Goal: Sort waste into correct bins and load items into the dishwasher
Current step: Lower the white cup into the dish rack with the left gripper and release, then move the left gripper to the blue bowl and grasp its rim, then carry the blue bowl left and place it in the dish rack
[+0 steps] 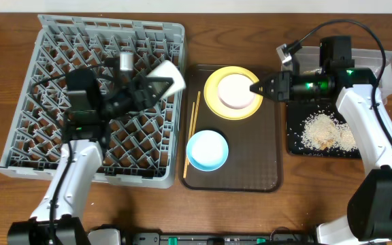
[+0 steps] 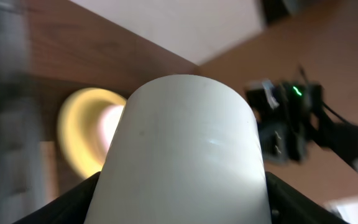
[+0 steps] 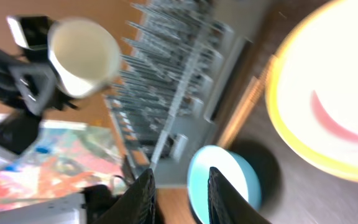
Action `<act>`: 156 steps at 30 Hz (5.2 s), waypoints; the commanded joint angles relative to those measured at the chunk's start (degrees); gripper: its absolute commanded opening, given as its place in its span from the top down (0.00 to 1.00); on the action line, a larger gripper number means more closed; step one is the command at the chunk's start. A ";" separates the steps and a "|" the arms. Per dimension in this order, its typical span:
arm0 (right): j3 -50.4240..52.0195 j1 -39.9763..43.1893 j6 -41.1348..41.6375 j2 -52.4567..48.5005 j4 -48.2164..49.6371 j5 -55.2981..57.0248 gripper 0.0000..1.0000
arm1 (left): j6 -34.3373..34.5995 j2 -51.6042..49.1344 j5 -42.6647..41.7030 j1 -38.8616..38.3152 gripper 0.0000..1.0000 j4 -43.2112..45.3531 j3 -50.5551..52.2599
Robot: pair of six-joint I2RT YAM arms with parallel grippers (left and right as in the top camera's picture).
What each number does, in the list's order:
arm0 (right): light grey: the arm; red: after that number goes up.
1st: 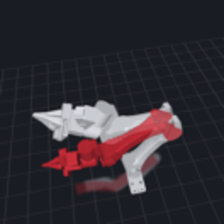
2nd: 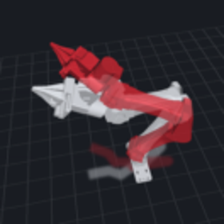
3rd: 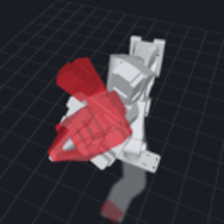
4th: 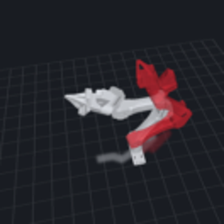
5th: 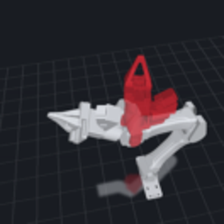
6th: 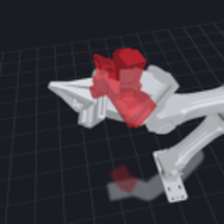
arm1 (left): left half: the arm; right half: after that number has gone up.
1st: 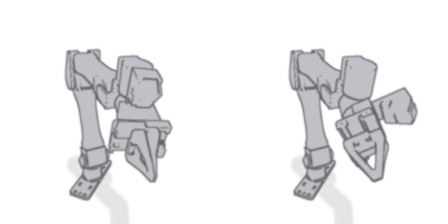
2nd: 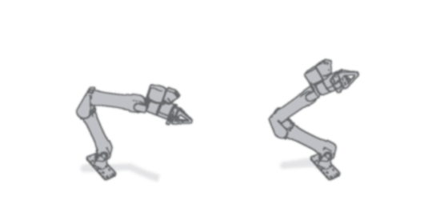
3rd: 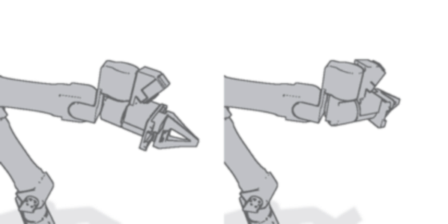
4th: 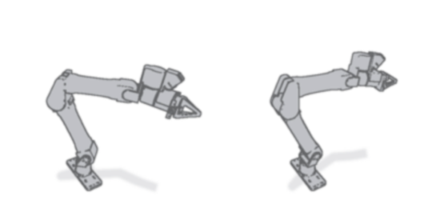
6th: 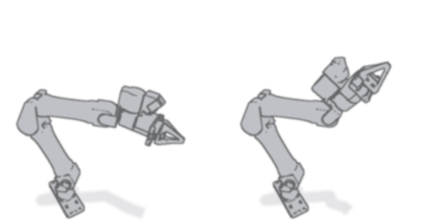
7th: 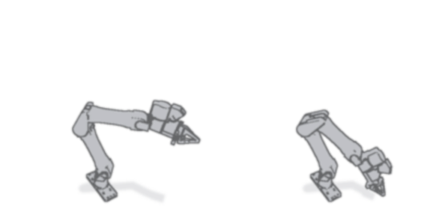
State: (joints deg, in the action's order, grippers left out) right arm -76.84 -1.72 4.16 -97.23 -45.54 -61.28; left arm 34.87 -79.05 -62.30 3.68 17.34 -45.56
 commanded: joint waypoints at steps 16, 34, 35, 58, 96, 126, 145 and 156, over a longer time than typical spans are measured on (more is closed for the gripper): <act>-5.84 -0.17 -9.64 14.05 -16.00 35.50 0.72 | -22.18 13.62 47.30 9.11 0.94 -64.54 -16.87; -5.81 -0.20 -9.62 14.23 -17.73 36.00 0.74 | -22.18 -5.40 49.79 9.11 0.93 -73.75 -16.39; -5.81 -0.20 -9.62 14.23 -17.73 36.00 0.74 | -22.18 -6.64 49.79 9.11 0.92 -73.53 -16.39; -5.81 -0.17 -9.62 14.23 -18.67 36.00 0.40 | -22.60 4.07 46.60 8.92 0.10 -75.65 -17.66; -5.81 4.00 3.50 14.23 -22.25 59.32 0.01 | -23.47 -19.89 46.95 -52.61 0.13 -47.74 -17.64; -5.81 4.00 3.48 14.23 -23.04 59.34 0.01 | -23.26 -2.03 46.05 -43.78 0.94 -48.09 -18.78; -5.81 4.00 3.48 14.23 -23.06 59.34 0.01 | -23.26 -6.36 -13.81 6.10 0.94 -36.68 -19.04; -5.81 4.00 3.50 14.23 -23.10 59.34 0.01 | -20.41 -22.12 -27.80 17.64 0.94 -29.55 -19.04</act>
State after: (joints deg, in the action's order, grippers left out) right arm -81.76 2.17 7.03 -83.22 -68.55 -2.63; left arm 12.49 -98.19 -84.14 19.05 -13.74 -63.48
